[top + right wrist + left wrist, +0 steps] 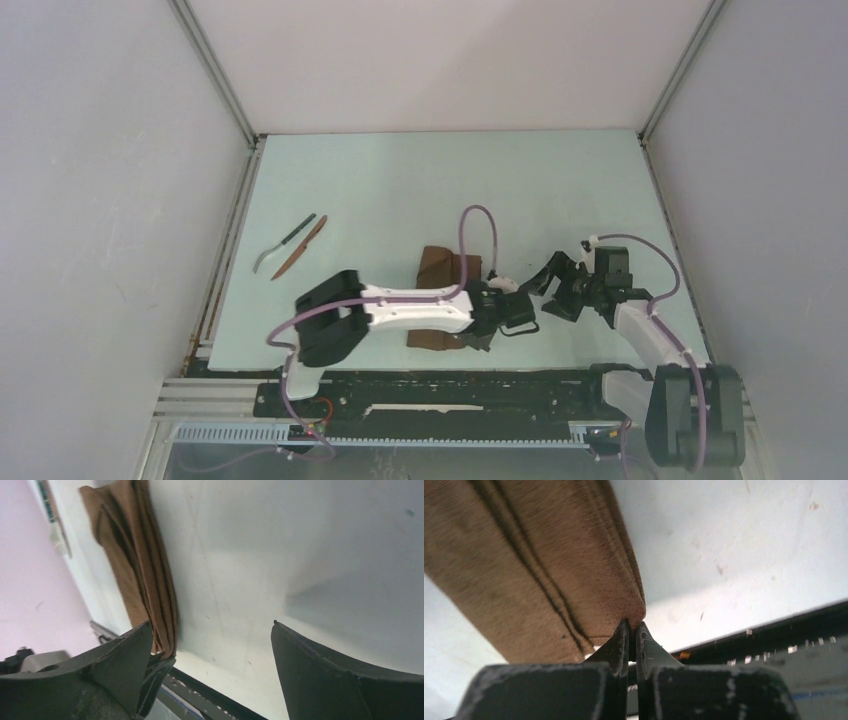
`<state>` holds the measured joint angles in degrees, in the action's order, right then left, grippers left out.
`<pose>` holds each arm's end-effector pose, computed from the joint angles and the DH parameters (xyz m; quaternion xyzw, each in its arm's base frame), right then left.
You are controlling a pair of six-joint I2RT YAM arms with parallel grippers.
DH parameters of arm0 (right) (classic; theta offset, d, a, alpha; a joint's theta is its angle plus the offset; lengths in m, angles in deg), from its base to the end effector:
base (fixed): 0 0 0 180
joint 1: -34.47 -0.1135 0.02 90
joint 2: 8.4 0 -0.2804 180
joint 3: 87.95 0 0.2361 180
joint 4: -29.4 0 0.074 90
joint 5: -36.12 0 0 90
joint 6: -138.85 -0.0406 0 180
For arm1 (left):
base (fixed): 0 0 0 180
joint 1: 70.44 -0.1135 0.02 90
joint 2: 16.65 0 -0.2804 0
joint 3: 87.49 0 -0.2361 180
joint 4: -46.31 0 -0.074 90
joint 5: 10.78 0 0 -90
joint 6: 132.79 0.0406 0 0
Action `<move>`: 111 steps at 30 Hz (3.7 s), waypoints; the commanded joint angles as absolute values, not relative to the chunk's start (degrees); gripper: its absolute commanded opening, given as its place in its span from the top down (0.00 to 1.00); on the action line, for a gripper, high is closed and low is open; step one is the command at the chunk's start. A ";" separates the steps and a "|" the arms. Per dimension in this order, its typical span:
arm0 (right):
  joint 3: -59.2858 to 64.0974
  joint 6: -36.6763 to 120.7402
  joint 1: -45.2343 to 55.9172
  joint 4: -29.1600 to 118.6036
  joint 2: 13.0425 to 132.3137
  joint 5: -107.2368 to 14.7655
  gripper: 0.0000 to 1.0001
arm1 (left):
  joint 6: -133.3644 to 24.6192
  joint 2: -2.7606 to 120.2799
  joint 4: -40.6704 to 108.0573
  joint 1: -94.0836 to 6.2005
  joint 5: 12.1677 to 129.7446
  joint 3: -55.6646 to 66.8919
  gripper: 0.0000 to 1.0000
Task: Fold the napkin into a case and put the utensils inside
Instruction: Pick up the 2/3-rectangle-folded napkin from the center of the board, then fold the 2/3-rectangle-folded napkin at the center of the board, then pick up the top corner of the smaller rectangle folded napkin from the folded napkin.
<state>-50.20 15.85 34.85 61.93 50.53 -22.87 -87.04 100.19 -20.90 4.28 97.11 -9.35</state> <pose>0.1600 0.0199 0.1807 0.1832 0.9010 0.3281 0.2167 0.1148 -0.3729 0.1911 0.2488 0.9537 0.0208 0.1678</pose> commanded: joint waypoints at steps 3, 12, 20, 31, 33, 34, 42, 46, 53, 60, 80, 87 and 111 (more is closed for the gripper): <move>-49.73 12.62 33.57 38.10 62.87 -5.49 0.03 | -88.35 81.64 -6.70 0.71 92.24 3.67 1.00; -46.44 -4.55 21.11 10.16 82.46 -6.01 0.04 | -87.79 78.19 -2.99 -1.36 88.17 8.64 1.00; -44.65 -7.85 20.58 2.93 92.98 -8.47 0.26 | -87.71 77.19 -1.34 -1.34 86.96 9.76 1.00; -42.25 -7.14 20.93 1.60 95.43 -8.77 0.67 | -87.22 77.05 0.88 -1.36 86.42 10.64 1.00; -41.62 -5.75 20.93 4.08 93.41 -9.30 0.82 | -87.18 76.89 2.40 -1.43 86.05 11.22 1.00; -41.09 -4.78 20.93 6.35 92.14 -9.76 0.88 | -87.18 76.75 3.39 -1.53 85.73 11.70 1.00; -33.42 4.92 21.80 28.24 85.33 -14.64 1.00 | -86.26 77.84 12.85 -4.00 81.41 13.10 1.00; -27.89 11.16 21.58 39.43 84.37 -18.11 1.00 | -85.42 77.21 16.48 -4.26 81.85 13.87 1.00; -22.00 12.15 17.81 48.50 84.18 -23.36 1.00 | -86.95 73.33 26.23 -5.77 79.67 24.98 1.00; -16.03 9.79 11.42 51.96 86.74 -28.48 1.00 | -88.08 68.61 34.72 -9.00 75.19 34.34 1.00; -4.56 3.88 1.58 53.34 95.37 -31.28 1.00 | -85.19 61.50 41.72 -12.24 69.96 47.91 0.99; -3.61 -0.02 -0.31 50.46 97.85 -31.67 1.00 | -86.47 60.16 44.32 -14.54 68.44 52.63 0.98; -2.48 -2.16 -3.72 47.84 101.07 -31.65 1.00 | -95.46 35.17 26.21 -41.85 73.42 58.72 0.41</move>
